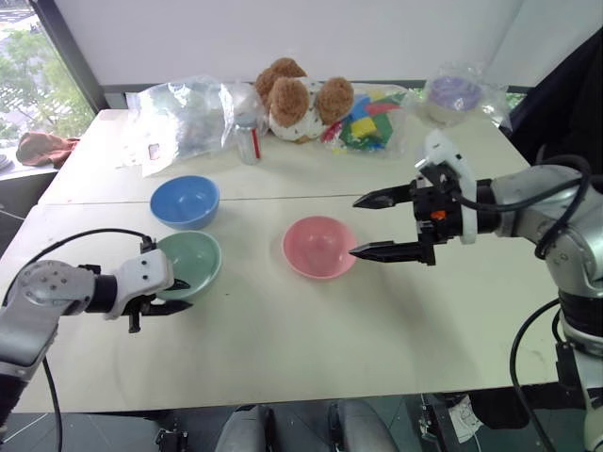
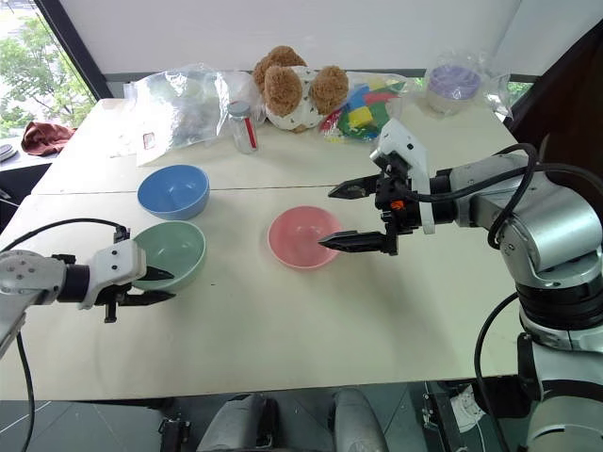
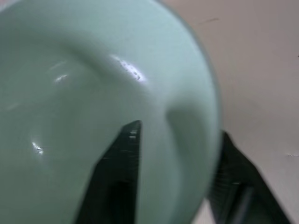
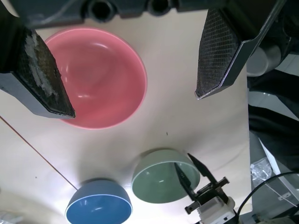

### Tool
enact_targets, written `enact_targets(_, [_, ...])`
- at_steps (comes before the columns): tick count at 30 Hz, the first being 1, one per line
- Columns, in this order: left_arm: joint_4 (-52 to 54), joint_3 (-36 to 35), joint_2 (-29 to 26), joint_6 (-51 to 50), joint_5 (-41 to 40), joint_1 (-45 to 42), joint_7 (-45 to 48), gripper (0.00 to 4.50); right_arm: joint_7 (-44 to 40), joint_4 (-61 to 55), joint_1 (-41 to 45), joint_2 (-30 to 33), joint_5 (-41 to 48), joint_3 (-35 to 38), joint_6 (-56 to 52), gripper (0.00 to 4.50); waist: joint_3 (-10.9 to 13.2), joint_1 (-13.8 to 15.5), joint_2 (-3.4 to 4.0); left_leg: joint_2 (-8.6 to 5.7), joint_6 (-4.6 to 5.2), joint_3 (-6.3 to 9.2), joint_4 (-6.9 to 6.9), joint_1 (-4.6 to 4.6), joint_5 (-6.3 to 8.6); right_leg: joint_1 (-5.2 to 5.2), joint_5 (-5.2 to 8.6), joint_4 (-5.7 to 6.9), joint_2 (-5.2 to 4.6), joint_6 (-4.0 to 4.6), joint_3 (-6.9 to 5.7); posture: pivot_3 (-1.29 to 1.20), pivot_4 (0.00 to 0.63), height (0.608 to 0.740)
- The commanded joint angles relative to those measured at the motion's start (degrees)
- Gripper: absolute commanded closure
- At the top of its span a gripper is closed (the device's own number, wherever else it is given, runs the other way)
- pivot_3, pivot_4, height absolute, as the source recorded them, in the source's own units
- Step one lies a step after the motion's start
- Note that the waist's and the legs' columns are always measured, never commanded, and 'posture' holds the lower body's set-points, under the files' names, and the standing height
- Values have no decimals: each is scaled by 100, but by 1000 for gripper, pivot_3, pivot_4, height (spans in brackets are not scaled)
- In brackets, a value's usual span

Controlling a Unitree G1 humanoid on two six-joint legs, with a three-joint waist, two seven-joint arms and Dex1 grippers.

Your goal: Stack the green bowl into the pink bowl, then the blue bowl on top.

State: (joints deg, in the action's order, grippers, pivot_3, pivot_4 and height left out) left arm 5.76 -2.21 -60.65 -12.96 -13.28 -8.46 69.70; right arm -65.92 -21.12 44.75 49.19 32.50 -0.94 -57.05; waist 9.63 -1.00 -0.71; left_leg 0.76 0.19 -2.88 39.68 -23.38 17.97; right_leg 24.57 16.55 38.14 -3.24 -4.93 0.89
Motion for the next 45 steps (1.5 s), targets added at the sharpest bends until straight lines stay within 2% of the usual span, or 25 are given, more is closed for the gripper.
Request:
enact_targets(1, [219,33,-23,-65,-273,-244,313,4462,82,-80,41,204,141,256,58,0,-2,16,2,0,0,1,0,0,0,-1,0,0,0,0,-1,0,150,740])
enact_targets(3, [348,110,5,-203,-418,-497,485,4462,94,-72,26,268,188,265,83,0,-2,10,3,-2,2,-3,0,0,1,-3,0,-3,-2,0,-1,0,150,740])
enact_targets(8, [293,579,338,-476,-709,-1829,1062,4462,189,-88,-133,477,179,371,184,0,-2,47,0,-5,3,2,12,-5,1,-6,0,-1,1,-1,-7,0,150,740])
enact_targets(12, [-177,1109,927,-410,-702,-3136,1580,4462,329,-267,-485,691,251,641,152,0,-2,50,-1,-9,16,-1,31,-7,8,-15,-1,0,7,-3,-6,0,150,740])
enact_targets(19, [-2117,2069,2352,1112,156,-4856,2183,4462,771,-753,-1217,913,527,1257,-153,0,-1,49,-2,-6,19,-2,38,-6,9,-15,-1,2,40,-5,-2,0,150,740])
enact_targets(27, [-3830,2974,3232,2518,717,-5542,2280,4462,1246,-1405,-2144,1103,894,2033,-620,0,-1,35,-2,2,20,-3,37,-6,10,-11,-1,2,49,-5,13,0,150,740])
enact_targets(30, [-4294,2993,3510,2876,966,-5675,2255,3398,1400,-1541,-2337,1120,1051,2255,-704,0,0,47,-4,1,20,-3,39,-6,10,-12,-1,2,49,-5,13,0,150,740])
enact_targets(32, [-4450,2947,3639,3104,1081,-5744,2207,2424,1502,-1586,-2403,1126,1128,2335,-729,0,1,49,-5,0,21,-3,40,-7,10,-13,-1,2,48,-5,13,0,150,740])
enact_targets(36, [-4349,2610,3695,2884,856,-5843,2241,273,1604,-1562,-2435,1165,1228,2335,-680,0,1,37,-5,1,21,-1,40,-7,10,-13,-1,2,49,-5,14,0,150,740])
enact_targets(37, [-4285,2463,3672,2697,726,-5889,2232,25,1613,-1535,-2427,1174,1235,2308,-647,0,1,34,-5,2,21,0,40,-6,10,-13,-1,2,51,-5,14,0,150,740])
enact_targets(41, [-4054,1524,3297,1523,208,-6144,1724,25,1608,-1389,-2221,1118,1207,1996,-437,0,1,16,-6,4,21,1,40,-7,10,-12,-1,3,53,-5,13,0,150,740])
enact_targets(45, [-3633,916,2493,953,213,-5711,1166,25,1709,-1248,-1773,877,1155,1477,-193,0,-2,-40,1,10,22,2,34,3,11,-9,-1,8,56,-5,22,0,150,740])
